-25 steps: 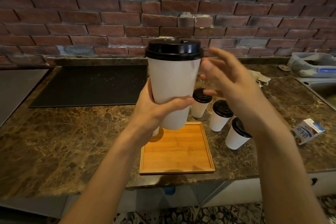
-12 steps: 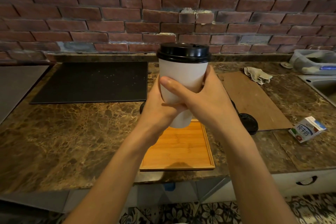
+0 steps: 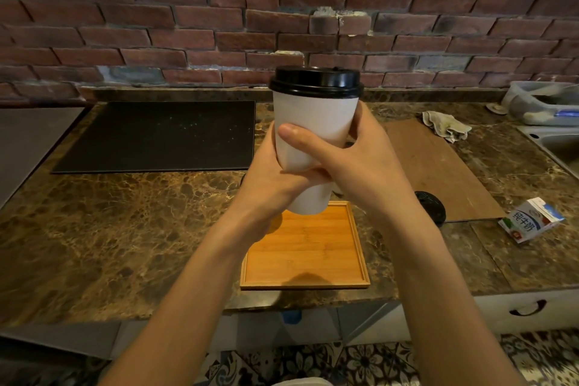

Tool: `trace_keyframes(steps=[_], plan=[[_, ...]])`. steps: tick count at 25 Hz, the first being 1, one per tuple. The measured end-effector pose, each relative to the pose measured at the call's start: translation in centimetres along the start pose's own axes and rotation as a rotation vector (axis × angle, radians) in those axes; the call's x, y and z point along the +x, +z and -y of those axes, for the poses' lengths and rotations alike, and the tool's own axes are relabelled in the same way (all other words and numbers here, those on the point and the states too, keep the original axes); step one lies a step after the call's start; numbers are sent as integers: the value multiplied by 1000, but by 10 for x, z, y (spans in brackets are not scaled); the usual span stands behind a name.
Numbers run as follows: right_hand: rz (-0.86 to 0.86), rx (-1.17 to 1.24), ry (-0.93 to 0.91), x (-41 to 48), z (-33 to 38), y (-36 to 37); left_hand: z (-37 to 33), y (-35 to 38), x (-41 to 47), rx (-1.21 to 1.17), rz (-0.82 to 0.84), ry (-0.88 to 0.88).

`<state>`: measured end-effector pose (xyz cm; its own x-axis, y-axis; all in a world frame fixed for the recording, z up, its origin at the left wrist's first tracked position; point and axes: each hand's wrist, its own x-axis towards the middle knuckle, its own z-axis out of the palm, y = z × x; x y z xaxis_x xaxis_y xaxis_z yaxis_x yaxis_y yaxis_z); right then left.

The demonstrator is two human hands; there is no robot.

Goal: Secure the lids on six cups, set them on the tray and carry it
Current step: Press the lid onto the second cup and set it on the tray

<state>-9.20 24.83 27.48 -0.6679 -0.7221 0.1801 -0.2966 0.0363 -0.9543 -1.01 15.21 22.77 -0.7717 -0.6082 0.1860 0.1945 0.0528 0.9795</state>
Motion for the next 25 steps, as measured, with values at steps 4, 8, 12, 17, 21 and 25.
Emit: trace_keyframes(steps=[4, 8, 12, 17, 21, 25], plan=[[72, 35, 5, 1, 4, -8, -3, -4, 0, 14, 57, 32], [196, 85, 11, 3, 9, -18, -11, -10, 2, 33, 146, 64], [303, 163, 40, 6, 9, -28, -20, -18, 2, 39, 280, 78], [388, 230, 83, 8, 5, -36, -22, -24, 1, 22, 387, 33], [445, 230, 91, 6, 2, -38, -20, -23, 0, 31, 412, 17], [468, 237, 77, 5, 5, -40, -19, -22, 0, 39, 405, 27]])
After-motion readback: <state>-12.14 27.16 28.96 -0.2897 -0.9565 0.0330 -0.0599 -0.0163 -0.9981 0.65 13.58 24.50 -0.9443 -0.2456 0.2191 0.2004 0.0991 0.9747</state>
